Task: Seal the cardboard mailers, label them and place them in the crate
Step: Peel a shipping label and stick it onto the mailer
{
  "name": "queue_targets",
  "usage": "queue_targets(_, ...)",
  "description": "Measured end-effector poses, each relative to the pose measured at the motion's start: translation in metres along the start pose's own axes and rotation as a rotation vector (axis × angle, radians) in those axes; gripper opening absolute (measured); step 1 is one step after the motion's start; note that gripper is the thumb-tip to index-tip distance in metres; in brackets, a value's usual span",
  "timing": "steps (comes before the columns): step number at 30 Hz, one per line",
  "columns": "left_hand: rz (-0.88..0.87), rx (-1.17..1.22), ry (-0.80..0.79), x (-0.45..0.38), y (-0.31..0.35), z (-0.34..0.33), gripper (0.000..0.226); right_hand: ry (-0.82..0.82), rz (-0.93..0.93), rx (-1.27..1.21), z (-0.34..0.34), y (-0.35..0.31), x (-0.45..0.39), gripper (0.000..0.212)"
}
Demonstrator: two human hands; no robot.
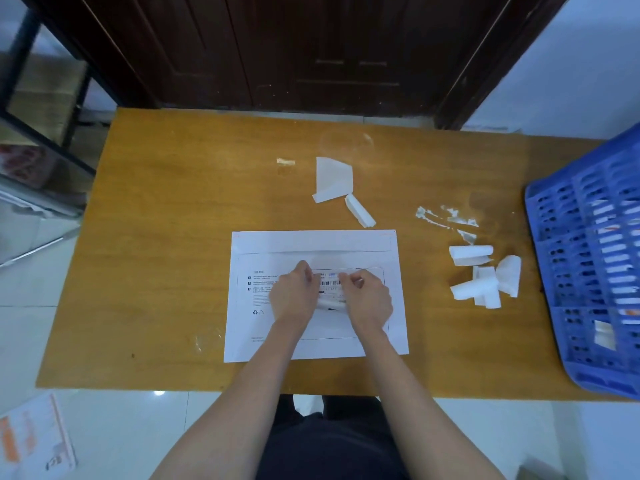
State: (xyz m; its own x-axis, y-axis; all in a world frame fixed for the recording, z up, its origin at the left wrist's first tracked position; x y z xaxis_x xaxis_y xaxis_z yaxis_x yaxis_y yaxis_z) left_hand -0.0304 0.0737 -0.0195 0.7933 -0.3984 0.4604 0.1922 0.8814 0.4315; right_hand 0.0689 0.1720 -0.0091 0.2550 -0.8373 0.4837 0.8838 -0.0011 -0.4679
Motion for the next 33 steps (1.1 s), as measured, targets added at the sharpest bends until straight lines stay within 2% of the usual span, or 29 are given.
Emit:
queue_targets(5,-0.064,-0.098,-0.004,-0.01,0.005,-0.003,0.023,0.027,0.053,0.071,0.004,-0.002,-0.003,0.026)
queue_targets(27,-0.051,-0.15,-0.052,-0.013,0.01,-0.006,0.026,-0.01,0.061,0.255,0.003,-0.003,-0.014,0.029)
queue_targets(33,-0.004,-0.171,-0.082,-0.015,0.009,-0.001,0.03,-0.044,0.074,0.431,0.009,-0.008,-0.021,0.045)
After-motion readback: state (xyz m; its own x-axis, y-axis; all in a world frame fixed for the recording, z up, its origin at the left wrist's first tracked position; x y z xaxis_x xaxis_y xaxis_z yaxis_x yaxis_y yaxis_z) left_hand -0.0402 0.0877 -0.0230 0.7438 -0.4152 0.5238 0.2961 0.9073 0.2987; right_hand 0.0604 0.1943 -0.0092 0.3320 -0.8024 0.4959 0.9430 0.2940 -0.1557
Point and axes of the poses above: each hand's wrist, its own x-axis away from the middle knuckle, its own z-axis out of the back of the hand, y = z × x, the point moved 3 cm from there along -x, towards the middle knuckle
